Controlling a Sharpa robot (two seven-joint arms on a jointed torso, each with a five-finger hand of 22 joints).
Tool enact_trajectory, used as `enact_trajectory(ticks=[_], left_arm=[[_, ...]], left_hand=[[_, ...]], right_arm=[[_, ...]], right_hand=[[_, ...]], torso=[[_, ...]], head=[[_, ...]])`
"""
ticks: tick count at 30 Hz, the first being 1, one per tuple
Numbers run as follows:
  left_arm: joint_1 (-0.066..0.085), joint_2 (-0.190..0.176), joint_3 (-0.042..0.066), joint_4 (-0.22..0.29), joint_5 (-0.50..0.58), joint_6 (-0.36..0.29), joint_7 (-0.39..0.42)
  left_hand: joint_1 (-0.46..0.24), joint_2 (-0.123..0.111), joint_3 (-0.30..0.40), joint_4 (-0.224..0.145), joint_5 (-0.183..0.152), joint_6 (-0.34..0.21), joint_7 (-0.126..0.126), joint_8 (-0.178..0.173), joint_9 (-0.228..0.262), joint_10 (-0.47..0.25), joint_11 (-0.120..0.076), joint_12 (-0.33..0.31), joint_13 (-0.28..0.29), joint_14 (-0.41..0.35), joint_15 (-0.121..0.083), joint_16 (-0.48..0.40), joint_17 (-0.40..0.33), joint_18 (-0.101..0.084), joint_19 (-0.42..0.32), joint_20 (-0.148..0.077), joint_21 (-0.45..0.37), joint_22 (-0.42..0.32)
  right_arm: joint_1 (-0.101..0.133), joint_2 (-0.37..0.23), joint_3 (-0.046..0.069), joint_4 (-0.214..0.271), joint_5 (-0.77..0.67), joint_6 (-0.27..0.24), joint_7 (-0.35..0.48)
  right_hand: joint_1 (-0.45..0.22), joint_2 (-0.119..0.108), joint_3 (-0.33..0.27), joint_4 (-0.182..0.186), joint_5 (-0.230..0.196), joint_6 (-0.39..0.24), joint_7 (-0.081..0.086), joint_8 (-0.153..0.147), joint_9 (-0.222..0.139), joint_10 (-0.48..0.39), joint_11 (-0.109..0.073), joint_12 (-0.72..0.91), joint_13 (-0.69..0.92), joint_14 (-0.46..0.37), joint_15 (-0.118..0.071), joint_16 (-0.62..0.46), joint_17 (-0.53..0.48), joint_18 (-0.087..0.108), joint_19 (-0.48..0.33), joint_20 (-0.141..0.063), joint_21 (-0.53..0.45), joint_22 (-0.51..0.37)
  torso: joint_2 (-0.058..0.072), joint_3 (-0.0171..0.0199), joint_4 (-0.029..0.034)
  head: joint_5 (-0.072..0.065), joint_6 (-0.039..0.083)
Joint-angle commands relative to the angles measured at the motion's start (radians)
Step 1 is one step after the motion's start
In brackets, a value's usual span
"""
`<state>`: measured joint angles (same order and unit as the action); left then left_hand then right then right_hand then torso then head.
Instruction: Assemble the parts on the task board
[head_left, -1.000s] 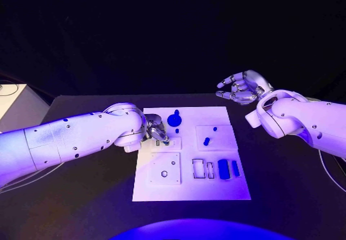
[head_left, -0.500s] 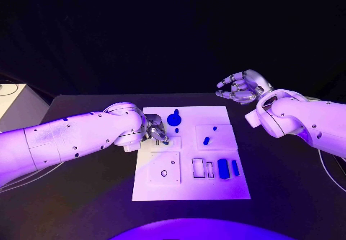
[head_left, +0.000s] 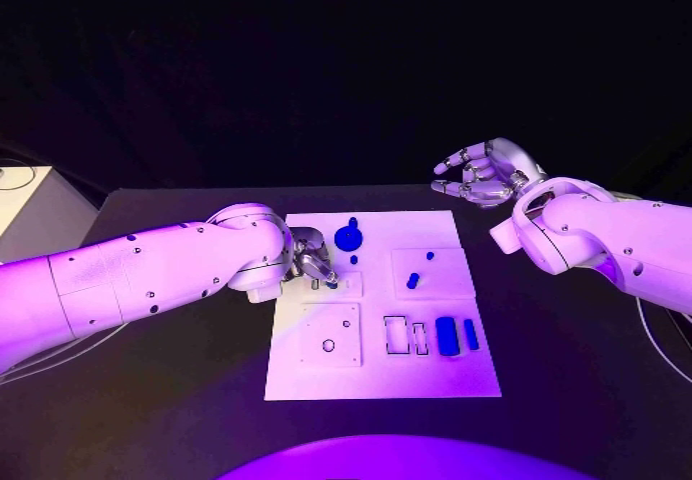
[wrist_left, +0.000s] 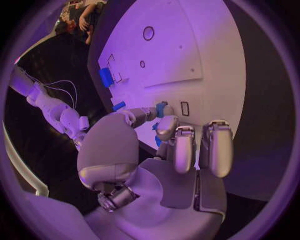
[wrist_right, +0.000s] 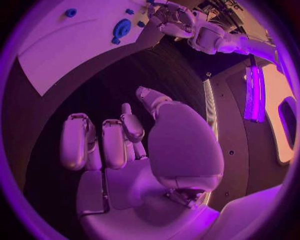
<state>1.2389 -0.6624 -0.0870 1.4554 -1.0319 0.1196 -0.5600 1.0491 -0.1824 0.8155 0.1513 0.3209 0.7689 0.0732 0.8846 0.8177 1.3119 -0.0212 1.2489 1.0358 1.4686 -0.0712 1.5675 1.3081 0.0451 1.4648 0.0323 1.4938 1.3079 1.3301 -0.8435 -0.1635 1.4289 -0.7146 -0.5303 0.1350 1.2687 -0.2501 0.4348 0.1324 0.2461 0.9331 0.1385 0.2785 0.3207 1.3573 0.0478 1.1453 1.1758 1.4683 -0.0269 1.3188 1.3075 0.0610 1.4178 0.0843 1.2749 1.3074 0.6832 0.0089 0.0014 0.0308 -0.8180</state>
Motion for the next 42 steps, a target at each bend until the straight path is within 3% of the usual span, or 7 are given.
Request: enact_trajectory(ticks=[1,28,42], left_arm=[[-0.001,0.002,-0.001,-0.003,0.000,0.021,0.005],[-0.006,0.033,-0.005,-0.027,0.012,0.046,-0.016],[-0.006,0.045,-0.013,-0.043,0.008,0.054,-0.021]], left_hand=[[-0.004,0.010,0.168,-0.175,0.005,0.021,-0.020,0.002,0.001,0.006,-0.001,0.003,0.001,0.102,-0.008,0.003,0.263,-0.009,0.017,-0.005,0.003,0.100],[-0.022,0.006,0.152,-0.173,0.037,0.035,-0.025,0.004,0.008,0.025,-0.005,0.018,0.024,0.102,-0.011,0.003,0.263,-0.015,0.033,-0.006,0.017,0.130],[-0.034,0.022,0.141,-0.162,0.038,0.049,-0.032,0.008,0.011,0.035,-0.010,0.023,0.031,0.102,-0.015,0.003,0.263,-0.015,0.034,-0.008,0.017,0.132]], right_arm=[[-0.001,0.001,0.000,0.000,-0.010,0.012,0.004],[-0.002,0.001,0.000,0.001,-0.009,0.013,0.005],[-0.002,-0.001,0.000,0.004,-0.009,0.014,0.006]], right_hand=[[-0.007,0.004,-0.002,0.007,0.002,-0.007,-0.002,0.003,0.001,-0.005,0.001,0.002,0.001,0.006,0.007,0.000,0.027,0.010,-0.002,0.001,0.003,0.034],[-0.006,0.005,-0.003,0.009,0.002,-0.007,-0.002,0.004,0.002,-0.004,0.001,0.000,0.001,0.006,0.006,0.000,0.026,0.010,-0.004,0.001,0.002,0.034],[-0.006,0.006,-0.003,0.010,0.002,-0.007,-0.003,0.004,0.002,-0.005,0.001,-0.002,-0.001,0.005,0.006,-0.001,0.025,0.011,-0.004,0.001,0.002,0.034]], torso=[[0.000,0.0000,0.0002],[-0.001,0.0017,-0.0004],[-0.001,0.0014,-0.0007]], head=[[0.000,-0.002],[-0.003,-0.013],[-0.003,-0.015]])
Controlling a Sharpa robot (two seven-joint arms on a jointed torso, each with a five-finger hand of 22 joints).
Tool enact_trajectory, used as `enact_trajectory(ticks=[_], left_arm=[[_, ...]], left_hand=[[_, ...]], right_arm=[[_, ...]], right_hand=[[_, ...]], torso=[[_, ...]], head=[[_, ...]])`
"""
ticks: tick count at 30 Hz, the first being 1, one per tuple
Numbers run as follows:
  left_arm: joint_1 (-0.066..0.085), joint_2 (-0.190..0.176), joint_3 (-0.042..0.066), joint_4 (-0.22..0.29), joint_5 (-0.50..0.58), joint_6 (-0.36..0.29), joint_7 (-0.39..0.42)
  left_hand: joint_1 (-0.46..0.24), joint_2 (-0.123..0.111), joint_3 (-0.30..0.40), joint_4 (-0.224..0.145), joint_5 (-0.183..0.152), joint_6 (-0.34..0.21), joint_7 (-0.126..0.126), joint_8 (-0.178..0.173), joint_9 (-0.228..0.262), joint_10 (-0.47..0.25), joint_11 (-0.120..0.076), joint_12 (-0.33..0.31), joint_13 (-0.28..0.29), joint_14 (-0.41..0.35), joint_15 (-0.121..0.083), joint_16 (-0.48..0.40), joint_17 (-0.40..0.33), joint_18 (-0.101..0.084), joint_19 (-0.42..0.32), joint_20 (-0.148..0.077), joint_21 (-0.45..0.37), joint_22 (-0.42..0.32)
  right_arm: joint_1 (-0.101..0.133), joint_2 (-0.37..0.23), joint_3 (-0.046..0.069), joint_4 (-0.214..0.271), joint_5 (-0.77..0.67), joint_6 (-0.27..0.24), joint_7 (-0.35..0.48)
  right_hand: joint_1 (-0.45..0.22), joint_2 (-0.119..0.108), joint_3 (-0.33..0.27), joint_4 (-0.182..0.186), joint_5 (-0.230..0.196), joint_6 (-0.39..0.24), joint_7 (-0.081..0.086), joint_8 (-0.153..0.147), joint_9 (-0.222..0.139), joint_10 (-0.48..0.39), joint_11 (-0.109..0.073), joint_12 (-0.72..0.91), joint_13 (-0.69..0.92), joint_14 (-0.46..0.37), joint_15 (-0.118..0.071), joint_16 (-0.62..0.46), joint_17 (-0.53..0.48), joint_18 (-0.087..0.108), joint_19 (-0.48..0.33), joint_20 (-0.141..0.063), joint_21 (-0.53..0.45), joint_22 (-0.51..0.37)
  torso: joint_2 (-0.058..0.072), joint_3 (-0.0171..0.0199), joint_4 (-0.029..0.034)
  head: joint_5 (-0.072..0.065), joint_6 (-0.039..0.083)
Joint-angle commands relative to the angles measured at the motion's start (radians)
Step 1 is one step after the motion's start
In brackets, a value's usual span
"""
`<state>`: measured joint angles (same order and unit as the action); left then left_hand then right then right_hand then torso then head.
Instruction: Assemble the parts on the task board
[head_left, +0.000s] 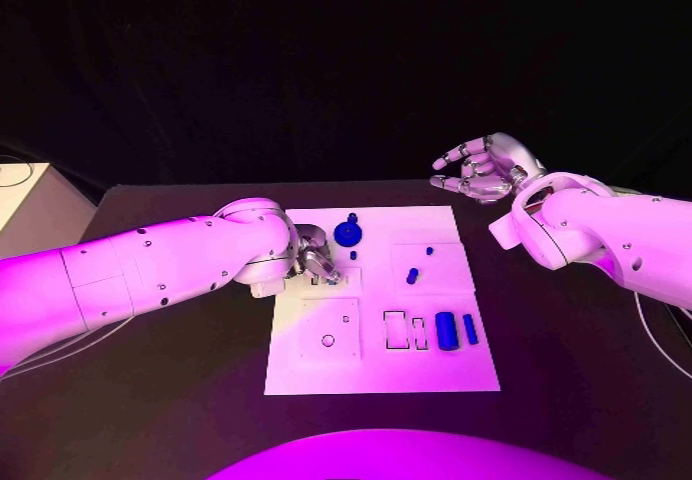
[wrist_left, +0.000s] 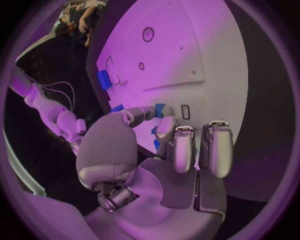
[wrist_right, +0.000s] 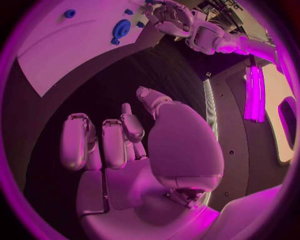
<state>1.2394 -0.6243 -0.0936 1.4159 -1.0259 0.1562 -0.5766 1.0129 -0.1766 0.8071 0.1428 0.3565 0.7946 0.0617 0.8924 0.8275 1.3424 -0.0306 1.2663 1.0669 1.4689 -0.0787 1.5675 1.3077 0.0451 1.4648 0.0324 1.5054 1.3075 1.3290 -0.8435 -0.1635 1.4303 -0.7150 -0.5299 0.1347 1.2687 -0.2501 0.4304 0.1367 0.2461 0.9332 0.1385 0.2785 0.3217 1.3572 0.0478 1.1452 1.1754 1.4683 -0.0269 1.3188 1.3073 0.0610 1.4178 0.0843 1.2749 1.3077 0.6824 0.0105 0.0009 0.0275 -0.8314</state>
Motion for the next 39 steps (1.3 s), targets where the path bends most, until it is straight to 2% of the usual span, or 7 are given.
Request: enact_trajectory(ticks=[1,19,25,39], left_arm=[[-0.007,0.007,-0.007,-0.004,0.003,0.016,-0.004],[-0.006,-0.005,-0.006,-0.003,0.036,-0.013,0.002],[-0.005,-0.016,0.001,0.005,0.078,0.010,0.009],[0.007,-0.024,0.034,0.004,0.130,0.071,0.016]], left_hand=[[0.002,0.018,0.149,-0.153,0.003,0.024,-0.021,0.000,0.001,0.004,-0.001,0.005,0.000,0.102,-0.007,0.003,0.263,-0.015,0.034,-0.008,0.006,0.132],[-0.014,0.042,0.157,-0.143,-0.009,0.010,-0.019,-0.008,0.004,-0.016,0.000,-0.018,-0.030,0.102,-0.007,0.003,0.263,-0.012,0.026,-0.011,-0.001,0.118],[-0.016,0.045,0.169,-0.150,-0.007,0.005,-0.017,-0.010,0.006,-0.022,0.001,-0.022,-0.035,0.102,-0.007,0.003,0.263,-0.011,0.023,-0.010,-0.004,0.114],[-0.017,0.042,0.180,-0.165,0.000,0.009,-0.018,-0.008,0.009,-0.020,0.001,-0.018,-0.028,0.102,-0.007,0.003,0.263,-0.012,0.024,-0.009,-0.003,0.116]], right_arm=[[-0.001,-0.001,0.000,0.003,-0.008,0.013,0.006],[-0.001,-0.003,0.000,0.002,-0.008,0.016,0.007],[-0.001,-0.003,0.000,0.001,-0.008,0.017,0.006],[-0.003,0.001,0.000,-0.002,-0.008,0.020,0.006]], right_hand=[[-0.006,0.006,0.001,0.005,0.002,-0.007,-0.003,0.004,0.001,-0.005,0.001,-0.002,0.000,0.005,0.006,-0.001,0.025,0.011,-0.004,0.001,0.002,0.034],[-0.006,0.006,0.001,0.005,0.002,-0.007,-0.003,0.004,0.001,-0.005,0.001,-0.002,0.000,0.005,0.006,-0.001,0.025,0.011,-0.004,0.001,0.002,0.034],[-0.006,0.006,0.001,0.005,0.002,-0.007,-0.003,0.004,0.001,-0.005,0.001,-0.002,0.000,0.005,0.006,-0.001,0.025,0.011,-0.004,0.001,0.002,0.034],[-0.006,0.006,0.001,0.007,0.002,-0.007,-0.003,0.005,0.001,-0.004,0.001,-0.001,0.002,0.006,0.006,0.000,0.027,0.011,-0.005,0.002,0.003,0.035]], torso=[[0.000,0.0000,0.0001],[0.000,-0.0013,0.0007],[0.000,-0.0016,0.0005],[0.000,-0.0009,0.0002]], head=[[-0.001,-0.002],[-0.003,-0.002],[-0.003,-0.001],[-0.002,0.001]])
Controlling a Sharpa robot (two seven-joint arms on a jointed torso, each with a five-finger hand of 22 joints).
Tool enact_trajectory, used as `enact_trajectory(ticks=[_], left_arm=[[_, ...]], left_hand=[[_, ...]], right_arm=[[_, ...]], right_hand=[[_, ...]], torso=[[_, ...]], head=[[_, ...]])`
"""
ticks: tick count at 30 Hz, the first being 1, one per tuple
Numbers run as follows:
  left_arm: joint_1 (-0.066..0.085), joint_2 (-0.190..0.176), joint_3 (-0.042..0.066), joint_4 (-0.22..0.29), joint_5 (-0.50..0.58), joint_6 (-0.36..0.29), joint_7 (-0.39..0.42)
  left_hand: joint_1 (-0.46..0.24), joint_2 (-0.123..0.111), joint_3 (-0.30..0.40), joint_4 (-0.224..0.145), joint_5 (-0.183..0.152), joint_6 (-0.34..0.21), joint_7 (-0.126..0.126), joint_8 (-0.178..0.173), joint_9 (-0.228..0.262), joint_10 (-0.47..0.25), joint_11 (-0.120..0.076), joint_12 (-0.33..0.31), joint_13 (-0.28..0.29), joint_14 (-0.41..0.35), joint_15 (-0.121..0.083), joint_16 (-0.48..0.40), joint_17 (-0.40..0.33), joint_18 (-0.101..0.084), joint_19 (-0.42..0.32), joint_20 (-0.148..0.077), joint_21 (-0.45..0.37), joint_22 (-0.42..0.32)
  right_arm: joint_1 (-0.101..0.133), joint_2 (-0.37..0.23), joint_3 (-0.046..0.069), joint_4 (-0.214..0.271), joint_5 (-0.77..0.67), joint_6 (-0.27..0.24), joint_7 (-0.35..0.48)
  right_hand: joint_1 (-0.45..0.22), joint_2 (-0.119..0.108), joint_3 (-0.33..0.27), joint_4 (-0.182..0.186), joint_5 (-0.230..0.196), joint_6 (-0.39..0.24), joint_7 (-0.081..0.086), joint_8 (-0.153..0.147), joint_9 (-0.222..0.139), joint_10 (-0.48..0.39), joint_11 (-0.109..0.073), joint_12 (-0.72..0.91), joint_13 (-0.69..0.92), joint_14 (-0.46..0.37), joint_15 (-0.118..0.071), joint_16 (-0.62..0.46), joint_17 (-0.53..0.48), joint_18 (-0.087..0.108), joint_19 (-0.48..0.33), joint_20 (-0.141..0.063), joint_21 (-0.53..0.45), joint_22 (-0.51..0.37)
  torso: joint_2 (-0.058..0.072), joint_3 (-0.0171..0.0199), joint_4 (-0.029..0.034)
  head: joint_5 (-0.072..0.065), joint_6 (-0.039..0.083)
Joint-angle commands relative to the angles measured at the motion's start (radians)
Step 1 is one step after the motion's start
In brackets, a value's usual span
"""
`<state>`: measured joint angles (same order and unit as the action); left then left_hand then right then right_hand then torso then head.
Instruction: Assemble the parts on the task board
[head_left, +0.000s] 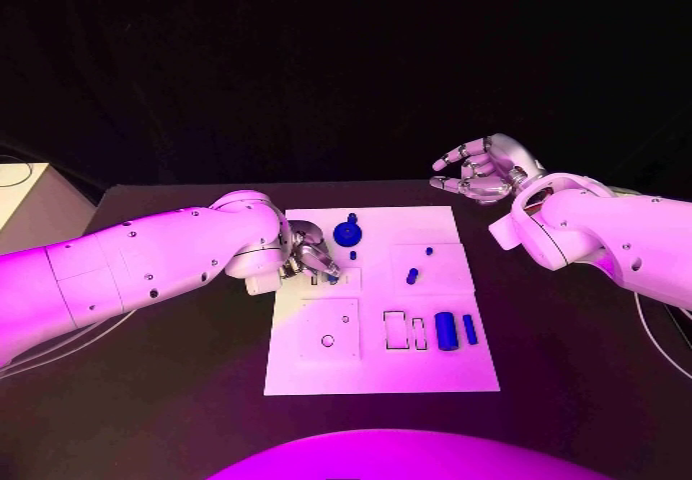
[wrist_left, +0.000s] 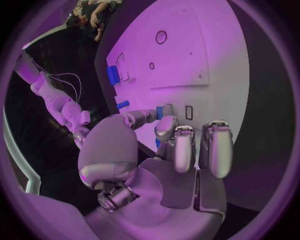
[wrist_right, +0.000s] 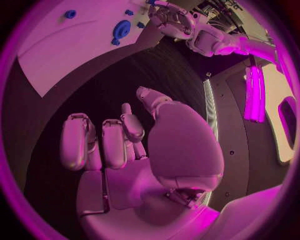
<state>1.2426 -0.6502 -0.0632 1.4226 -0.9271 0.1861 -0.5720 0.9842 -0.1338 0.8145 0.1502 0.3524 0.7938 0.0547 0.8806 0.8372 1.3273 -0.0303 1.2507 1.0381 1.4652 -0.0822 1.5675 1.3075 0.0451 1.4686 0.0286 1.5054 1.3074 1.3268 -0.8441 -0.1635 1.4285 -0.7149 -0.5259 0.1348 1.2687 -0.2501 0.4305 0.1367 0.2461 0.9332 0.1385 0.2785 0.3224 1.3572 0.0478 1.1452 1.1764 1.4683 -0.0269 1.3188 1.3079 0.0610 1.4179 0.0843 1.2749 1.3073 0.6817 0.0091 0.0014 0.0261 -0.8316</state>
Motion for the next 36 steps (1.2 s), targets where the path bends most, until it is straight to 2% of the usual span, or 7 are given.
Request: enact_trajectory(ticks=[1,7,16,22,36], left_arm=[[0.005,0.003,0.006,-0.005,0.031,0.044,0.011],[0.016,0.012,0.012,-0.024,0.031,0.080,0.013],[0.035,0.052,0.014,-0.079,0.040,0.212,-0.010],[0.047,0.081,0.013,-0.127,0.059,0.267,-0.030],[0.055,0.114,0.000,-0.183,0.068,0.299,-0.045]], left_hand=[[0.012,-0.001,0.173,-0.173,0.004,0.010,-0.011,0.004,0.000,-0.005,0.000,-0.003,0.001,0.106,-0.004,0.003,0.263,-0.012,0.020,-0.005,-0.003,0.116],[0.013,-0.002,0.174,-0.175,0.005,0.010,-0.011,0.004,0.000,-0.004,0.000,-0.002,0.001,0.106,-0.004,0.003,0.263,-0.012,0.020,-0.005,-0.003,0.116],[0.014,-0.004,0.176,-0.180,0.005,0.011,-0.011,0.002,0.000,-0.007,0.000,-0.005,-0.003,0.106,-0.004,0.003,0.263,-0.010,0.017,-0.005,-0.006,0.110],[0.015,-0.004,0.176,-0.182,0.005,0.011,-0.011,0.002,0.000,-0.006,0.000,-0.005,-0.002,0.106,-0.004,0.003,0.263,-0.011,0.018,-0.005,-0.005,0.112],[0.015,-0.004,0.177,-0.183,0.006,0.012,-0.011,0.001,0.000,-0.006,0.000,-0.004,-0.001,0.106,-0.004,0.003,0.263,-0.011,0.018,-0.004,-0.004,0.113]], right_arm=[[-0.002,0.001,0.000,-0.001,-0.008,0.016,0.005],[-0.003,0.003,0.000,-0.002,-0.008,0.017,0.005],[-0.006,0.007,0.000,-0.004,-0.008,0.019,0.005],[-0.007,0.008,0.000,-0.005,-0.008,0.019,0.005],[-0.007,0.009,0.000,-0.005,-0.008,0.017,0.005]], right_hand=[[-0.006,0.006,0.001,0.007,0.002,-0.007,-0.003,0.005,0.001,-0.004,0.001,-0.001,0.001,0.006,0.006,0.000,0.026,0.011,-0.005,0.002,0.003,0.036],[-0.006,0.006,0.001,0.007,0.002,-0.007,-0.003,0.005,0.001,-0.004,0.001,-0.001,0.001,0.006,0.006,0.000,0.026,0.011,-0.005,0.002,0.003,0.036],[-0.006,0.006,0.001,0.007,0.002,-0.007,-0.003,0.005,0.001,-0.004,0.001,-0.001,0.001,0.006,0.006,0.000,0.026,0.011,-0.005,0.002,0.003,0.036],[-0.006,0.006,0.001,0.007,0.002,-0.007,-0.003,0.005,0.001,-0.004,0.001,-0.001,0.001,0.006,0.006,0.000,0.026,0.011,-0.005,0.002,0.003,0.036],[-0.006,0.006,0.001,0.007,0.002,-0.007,-0.003,0.005,0.001,-0.004,0.001,-0.001,0.001,0.006,0.006,0.000,0.026,0.011,-0.005,0.002,0.003,0.036]], torso=[[0.000,0.0007,-0.0003],[0.002,0.0011,-0.0004],[0.001,0.0013,-0.0013],[0.000,0.0014,0.0003],[0.000,0.0001,0.0007]], head=[[0.000,0.001],[-0.001,0.001],[0.000,-0.003],[0.001,-0.007],[0.003,-0.010]])
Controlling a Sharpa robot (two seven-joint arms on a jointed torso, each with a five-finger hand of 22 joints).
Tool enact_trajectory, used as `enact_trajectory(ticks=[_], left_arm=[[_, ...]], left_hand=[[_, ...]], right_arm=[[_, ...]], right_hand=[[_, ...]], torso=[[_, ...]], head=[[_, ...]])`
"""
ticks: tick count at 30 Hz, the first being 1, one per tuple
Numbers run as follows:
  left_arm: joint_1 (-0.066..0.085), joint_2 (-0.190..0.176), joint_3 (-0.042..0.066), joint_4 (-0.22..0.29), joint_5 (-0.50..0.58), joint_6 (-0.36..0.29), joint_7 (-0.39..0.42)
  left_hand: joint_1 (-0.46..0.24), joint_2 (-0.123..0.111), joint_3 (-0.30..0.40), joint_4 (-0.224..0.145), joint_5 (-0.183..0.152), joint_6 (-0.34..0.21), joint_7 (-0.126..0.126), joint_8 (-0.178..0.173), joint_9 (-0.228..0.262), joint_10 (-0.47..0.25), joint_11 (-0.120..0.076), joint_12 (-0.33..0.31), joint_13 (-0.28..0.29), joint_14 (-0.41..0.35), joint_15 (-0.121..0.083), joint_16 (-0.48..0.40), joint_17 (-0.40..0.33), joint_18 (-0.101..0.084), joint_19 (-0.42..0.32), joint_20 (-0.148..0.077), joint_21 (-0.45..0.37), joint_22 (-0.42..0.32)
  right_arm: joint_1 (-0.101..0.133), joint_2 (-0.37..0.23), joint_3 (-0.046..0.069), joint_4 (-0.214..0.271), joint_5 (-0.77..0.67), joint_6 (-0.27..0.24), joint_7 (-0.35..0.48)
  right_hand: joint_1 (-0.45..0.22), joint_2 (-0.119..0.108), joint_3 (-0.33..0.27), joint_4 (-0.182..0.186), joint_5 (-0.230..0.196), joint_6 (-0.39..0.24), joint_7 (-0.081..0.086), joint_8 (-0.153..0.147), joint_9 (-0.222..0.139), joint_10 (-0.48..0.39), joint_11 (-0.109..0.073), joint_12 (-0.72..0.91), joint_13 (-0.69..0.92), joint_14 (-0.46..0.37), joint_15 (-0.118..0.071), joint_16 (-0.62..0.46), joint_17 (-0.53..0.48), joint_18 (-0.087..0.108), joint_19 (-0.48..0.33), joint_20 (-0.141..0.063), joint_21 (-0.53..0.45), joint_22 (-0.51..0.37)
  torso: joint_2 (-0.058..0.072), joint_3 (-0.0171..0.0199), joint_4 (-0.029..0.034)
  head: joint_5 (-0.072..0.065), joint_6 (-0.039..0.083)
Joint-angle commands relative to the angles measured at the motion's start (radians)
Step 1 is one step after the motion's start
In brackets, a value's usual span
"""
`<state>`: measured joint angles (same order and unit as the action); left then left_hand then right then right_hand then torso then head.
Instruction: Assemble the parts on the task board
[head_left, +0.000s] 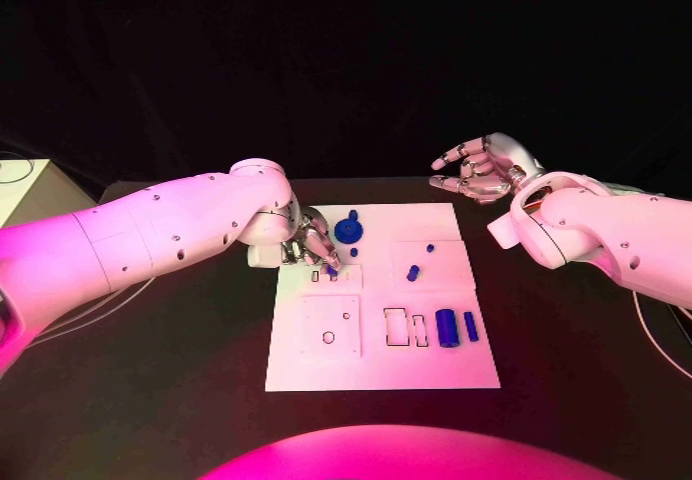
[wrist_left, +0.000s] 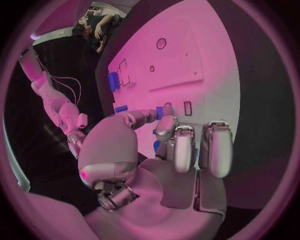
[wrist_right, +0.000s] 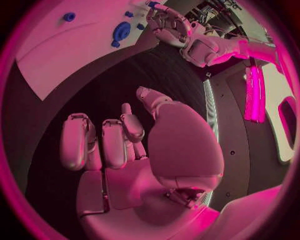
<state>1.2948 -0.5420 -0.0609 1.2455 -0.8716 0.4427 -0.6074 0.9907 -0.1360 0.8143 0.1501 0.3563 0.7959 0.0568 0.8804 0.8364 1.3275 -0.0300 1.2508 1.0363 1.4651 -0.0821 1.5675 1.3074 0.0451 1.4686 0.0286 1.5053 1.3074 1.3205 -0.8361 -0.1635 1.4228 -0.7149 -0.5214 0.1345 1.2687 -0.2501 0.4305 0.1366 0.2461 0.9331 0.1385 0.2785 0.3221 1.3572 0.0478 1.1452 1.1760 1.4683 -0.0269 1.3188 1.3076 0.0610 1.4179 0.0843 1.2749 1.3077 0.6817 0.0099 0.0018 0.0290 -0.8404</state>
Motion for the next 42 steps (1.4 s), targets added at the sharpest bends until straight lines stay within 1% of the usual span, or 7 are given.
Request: enact_trajectory(ticks=[1,2,8,18,25,31,42], left_arm=[[0.003,0.007,-0.004,-0.008,0.012,0.044,-0.010],[0.003,0.009,-0.007,-0.011,0.013,0.045,-0.010],[0.003,0.016,-0.014,-0.017,0.014,0.035,-0.009],[0.003,0.019,-0.018,-0.017,0.010,0.003,-0.013],[0.003,0.022,-0.019,-0.015,-0.006,-0.003,-0.012],[0.003,0.025,-0.020,-0.017,-0.010,0.000,-0.012],[0.002,0.036,-0.030,-0.027,-0.012,0.006,-0.011]], left_hand=[[0.009,-0.002,0.177,-0.183,0.002,0.010,-0.013,0.001,0.000,-0.005,0.000,-0.003,0.002,0.106,-0.004,0.003,0.263,-0.011,0.019,-0.004,-0.004,0.115],[0.009,-0.002,0.177,-0.183,0.002,0.010,-0.013,0.001,0.000,-0.005,0.000,-0.003,0.002,0.106,-0.004,0.003,0.263,-0.011,0.019,-0.004,-0.004,0.115],[0.009,-0.002,0.177,-0.184,0.003,0.010,-0.013,0.001,0.000,-0.005,0.000,-0.003,0.003,0.106,-0.004,0.003,0.263,-0.011,0.019,-0.004,-0.004,0.114],[0.009,-0.001,0.177,-0.184,0.003,0.010,-0.013,0.001,0.000,-0.004,0.000,-0.002,0.004,0.106,-0.004,0.003,0.263,-0.012,0.019,-0.004,-0.003,0.115],[0.009,-0.001,0.177,-0.184,0.003,0.010,-0.013,0.001,0.000,-0.004,0.000,-0.002,0.004,0.106,-0.004,0.003,0.263,-0.012,0.019,-0.004,-0.003,0.115],[0.009,-0.001,0.177,-0.184,0.003,0.010,-0.013,0.001,0.000,-0.004,0.000,-0.002,0.004,0.106,-0.004,0.003,0.263,-0.012,0.019,-0.004,-0.003,0.115],[0.008,-0.001,0.177,-0.185,0.006,0.012,-0.013,0.000,0.000,-0.003,0.000,-0.002,0.005,0.106,-0.004,0.003,0.263,-0.011,0.019,-0.004,-0.004,0.114]], right_arm=[[-0.001,0.001,0.000,0.001,-0.008,0.013,0.006],[-0.001,0.001,0.000,0.001,-0.008,0.013,0.006],[-0.001,0.001,0.000,0.000,-0.008,0.013,0.006],[-0.001,0.002,0.000,0.000,-0.008,0.014,0.006],[-0.001,0.002,0.000,0.000,-0.008,0.014,0.006],[-0.001,0.002,0.000,0.000,-0.008,0.015,0.006],[-0.001,0.002,0.000,0.000,-0.007,0.016,0.006]], right_hand=[[-0.006,0.006,0.001,0.007,0.002,-0.007,-0.003,0.005,0.001,-0.004,0.001,-0.001,0.001,0.006,0.006,0.000,0.026,0.011,-0.005,0.002,0.003,0.035],[-0.006,0.006,0.001,0.007,0.002,-0.007,-0.003,0.005,0.001,-0.004,0.001,-0.001,0.001,0.006,0.006,0.000,0.026,0.011,-0.005,0.002,0.003,0.035],[-0.006,0.006,0.001,0.007,0.002,-0.007,-0.003,0.005,0.001,-0.004,0.001,-0.001,0.001,0.006,0.006,0.000,0.026,0.011,-0.005,0.002,0.003,0.035],[-0.006,0.006,0.001,0.007,0.002,-0.007,-0.003,0.005,0.001,-0.004,0.001,-0.001,0.001,0.006,0.006,0.000,0.026,0.011,-0.005,0.002,0.003,0.035],[-0.006,0.006,0.001,0.007,0.002,-0.007,-0.003,0.005,0.001,-0.004,0.001,-0.001,0.001,0.006,0.006,0.000,0.026,0.011,-0.005,0.002,0.003,0.035],[-0.006,0.006,0.001,0.007,0.002,-0.007,-0.003,0.005,0.001,-0.004,0.001,-0.001,0.001,0.006,0.006,0.000,0.026,0.011,-0.005,0.002,0.003,0.035],[-0.006,0.006,0.001,0.007,0.002,-0.007,-0.003,0.005,0.001,-0.004,0.001,-0.001,0.001,0.006,0.006,0.000,0.026,0.011,-0.005,0.002,0.003,0.035]], torso=[[0.000,-0.0006,0.0004],[0.000,-0.0006,0.0005],[0.001,-0.0014,-0.0003],[0.000,-0.0004,-0.0001],[0.000,-0.0002,-0.0012],[0.001,0.0002,-0.0008],[0.001,0.0000,-0.0015]], head=[[0.000,-0.001],[0.001,-0.002],[0.000,-0.004],[0.001,-0.006],[0.001,-0.007],[0.000,-0.008],[-0.001,-0.011]])
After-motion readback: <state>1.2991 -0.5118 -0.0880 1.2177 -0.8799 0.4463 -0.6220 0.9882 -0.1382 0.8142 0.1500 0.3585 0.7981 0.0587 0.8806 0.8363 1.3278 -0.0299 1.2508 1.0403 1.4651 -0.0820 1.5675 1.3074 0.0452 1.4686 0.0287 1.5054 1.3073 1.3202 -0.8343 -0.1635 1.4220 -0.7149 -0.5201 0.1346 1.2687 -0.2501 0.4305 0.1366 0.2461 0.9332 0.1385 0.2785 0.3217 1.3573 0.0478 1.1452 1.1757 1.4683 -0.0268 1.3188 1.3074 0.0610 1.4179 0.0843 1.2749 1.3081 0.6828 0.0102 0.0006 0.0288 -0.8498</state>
